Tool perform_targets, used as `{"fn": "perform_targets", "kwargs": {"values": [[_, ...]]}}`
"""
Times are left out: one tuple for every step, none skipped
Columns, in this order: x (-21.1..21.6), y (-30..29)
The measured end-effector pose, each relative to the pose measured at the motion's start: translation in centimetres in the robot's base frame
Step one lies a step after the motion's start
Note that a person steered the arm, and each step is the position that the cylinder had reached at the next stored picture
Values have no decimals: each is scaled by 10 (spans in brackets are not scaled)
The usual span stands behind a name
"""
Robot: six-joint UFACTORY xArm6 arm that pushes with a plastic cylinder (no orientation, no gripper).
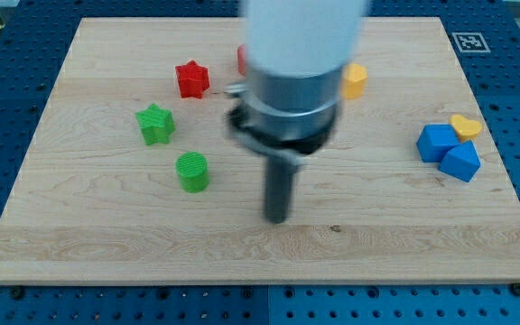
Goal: Push the green circle to the center
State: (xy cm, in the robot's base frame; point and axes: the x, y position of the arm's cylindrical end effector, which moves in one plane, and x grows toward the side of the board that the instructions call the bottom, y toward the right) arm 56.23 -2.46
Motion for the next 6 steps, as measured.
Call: {"fn": "perform_targets", "kwargs": {"values": [[5,-115],[-33,-166],[-49,-162],[-49,-144],[-50,-85],[-53,-13]]}}
